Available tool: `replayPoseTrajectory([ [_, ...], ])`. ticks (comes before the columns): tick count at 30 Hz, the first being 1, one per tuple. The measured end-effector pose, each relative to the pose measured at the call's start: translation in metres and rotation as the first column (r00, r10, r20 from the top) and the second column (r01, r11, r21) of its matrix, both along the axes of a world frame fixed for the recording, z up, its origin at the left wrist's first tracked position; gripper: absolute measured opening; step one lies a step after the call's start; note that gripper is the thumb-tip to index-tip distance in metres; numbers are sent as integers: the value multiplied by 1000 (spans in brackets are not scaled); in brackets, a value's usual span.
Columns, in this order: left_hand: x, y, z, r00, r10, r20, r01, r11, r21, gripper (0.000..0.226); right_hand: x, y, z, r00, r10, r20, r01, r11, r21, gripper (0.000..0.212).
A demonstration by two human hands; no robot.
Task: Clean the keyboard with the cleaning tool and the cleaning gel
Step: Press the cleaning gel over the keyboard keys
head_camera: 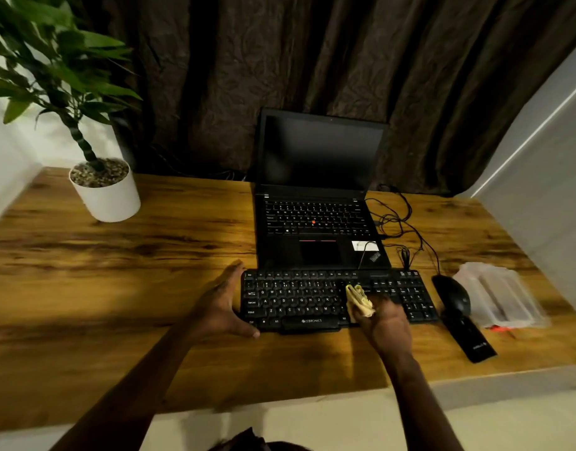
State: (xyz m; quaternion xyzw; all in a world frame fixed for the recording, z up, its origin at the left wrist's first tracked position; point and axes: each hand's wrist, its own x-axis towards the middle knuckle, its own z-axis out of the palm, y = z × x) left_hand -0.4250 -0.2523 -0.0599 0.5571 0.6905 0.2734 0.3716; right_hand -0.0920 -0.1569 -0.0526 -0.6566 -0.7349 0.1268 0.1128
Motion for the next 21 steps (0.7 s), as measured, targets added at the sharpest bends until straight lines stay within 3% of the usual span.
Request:
replayPoseTrajectory([
  [4, -1, 0, 0, 1000, 2, 29, -1, 1000, -20, 153, 5, -1, -1, 999, 42, -27, -43, 999, -15, 54],
  [6, -1, 0, 0, 999, 1, 50, 0, 1000, -18, 154, 14, 5, 0, 999, -38, -38, 38, 999, -6, 56],
  [8, -1, -1, 0, 998, 2, 62, -1, 1000, -10, 155, 24, 9, 6, 990, -138, -34, 138, 990, 3, 41],
  [11, -1, -1, 0, 999, 2, 33, -1, 1000, -12, 154, 33, 6, 4, 980, -200, -24, 201, 978, 58, 38],
  [16, -1, 0, 1, 1000, 2, 18, -1, 1000, -24, 153, 24, -10, -9, 995, -82, -51, 86, 993, 83, 43],
  [21, -1, 0, 0, 1000, 5, 5, -5, 1000, -30, 153, 32, -16, 0, 989, -136, -65, 142, 985, 98, 34],
])
